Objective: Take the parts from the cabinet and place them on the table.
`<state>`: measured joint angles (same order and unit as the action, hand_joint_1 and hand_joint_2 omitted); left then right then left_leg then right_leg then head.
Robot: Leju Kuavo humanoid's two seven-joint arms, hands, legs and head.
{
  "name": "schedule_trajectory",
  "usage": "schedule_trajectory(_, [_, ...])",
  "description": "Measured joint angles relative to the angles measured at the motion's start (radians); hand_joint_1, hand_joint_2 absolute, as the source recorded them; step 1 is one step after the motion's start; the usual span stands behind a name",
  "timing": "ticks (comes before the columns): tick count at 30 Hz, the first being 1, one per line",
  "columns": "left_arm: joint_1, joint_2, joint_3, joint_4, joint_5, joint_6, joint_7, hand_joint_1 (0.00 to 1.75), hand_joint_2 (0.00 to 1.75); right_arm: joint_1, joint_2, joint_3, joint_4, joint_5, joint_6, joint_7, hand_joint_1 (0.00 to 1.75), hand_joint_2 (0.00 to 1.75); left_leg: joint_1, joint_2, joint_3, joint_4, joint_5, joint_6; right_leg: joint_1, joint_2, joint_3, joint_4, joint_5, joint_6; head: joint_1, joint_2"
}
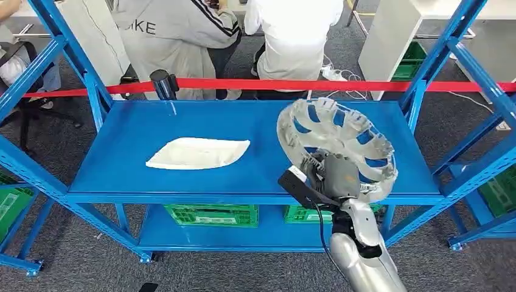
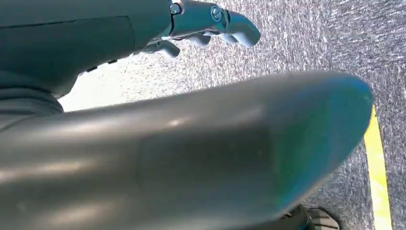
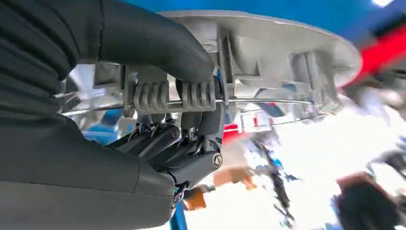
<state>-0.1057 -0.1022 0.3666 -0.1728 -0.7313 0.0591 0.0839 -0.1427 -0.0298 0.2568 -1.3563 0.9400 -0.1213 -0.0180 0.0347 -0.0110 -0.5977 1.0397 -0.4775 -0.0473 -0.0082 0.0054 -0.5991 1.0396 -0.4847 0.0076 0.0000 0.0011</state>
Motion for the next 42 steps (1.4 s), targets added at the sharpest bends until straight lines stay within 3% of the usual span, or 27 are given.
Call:
schedule_trajectory(4, [0.0,0.0,0.003,0.0,-0.005,0.0,-0.001,0.0,0.0,-0.003,-0.001,0.049,-0.122,0.008,-0.032,-0.025,1.75,1.75,0.0,0.0,-0.001,0.0,0.0,0.0,0.0,0.0,-0.001,0.0,0.0,0.0,0.0,0.0])
schedule_trajectory(5, [0.0,0.0,0.003,0.0,-0.006,0.0,-0.002,0.0,1.75,-0.007,-0.002,0.06,-0.145,0.013,-0.044,-0.026,1.75,1.75,0.0,0.0,-0.001,0.0,0.0,0.0,0.0,0.0,-0.001,0.0,0.0,0.0,0.0,0.0])
schedule_trajectory(12, [0.0,0.0,0.004,0.0,-0.016,0.0,-0.007,0.0,1.75,-0.017,-0.022,0.148,-0.261,0.061,-0.133,-0.029,1.75,1.75,0.0,0.0,-0.001,0.0,0.0,0.0,0.0,0.0,-0.001,0.0,0.0,0.0,0.0,0.0])
schedule_trajectory(25, [-0.003,0.0,0.01,0.0,-0.021,-0.026,-0.029,0.0,1.75,-0.015,-0.032,0.262,-0.363,0.105,-0.165,-0.035,1.75,1.75,0.0,0.0,-0.001,0.0,0.0,0.0,0.0,0.0,-0.002,0.0,0.0,0.0,0.0,0.0])
schedule_trajectory(32, [-0.003,-0.001,0.022,0.0,-0.023,-0.027,-0.053,0.0,1.75,-0.009,-0.043,0.286,-0.374,0.11,-0.18,-0.028,1.75,1.75,0.0,0.0,-0.001,0.0,0.0,0.0,0.0,0.0,-0.002,0.0,0.0,0.0,0.0,0.0])
schedule_trajectory(42, [-0.001,-0.001,0.034,0.0,-0.011,-0.055,-0.042,0.0,1.75,0.005,-0.053,0.287,-0.381,0.111,-0.195,-0.015,1.75,1.75,0.0,0.0,-0.001,0.0,0.0,0.0,0.0,0.0,-0.002,0.0,0.0,0.0,0.0,0.0])
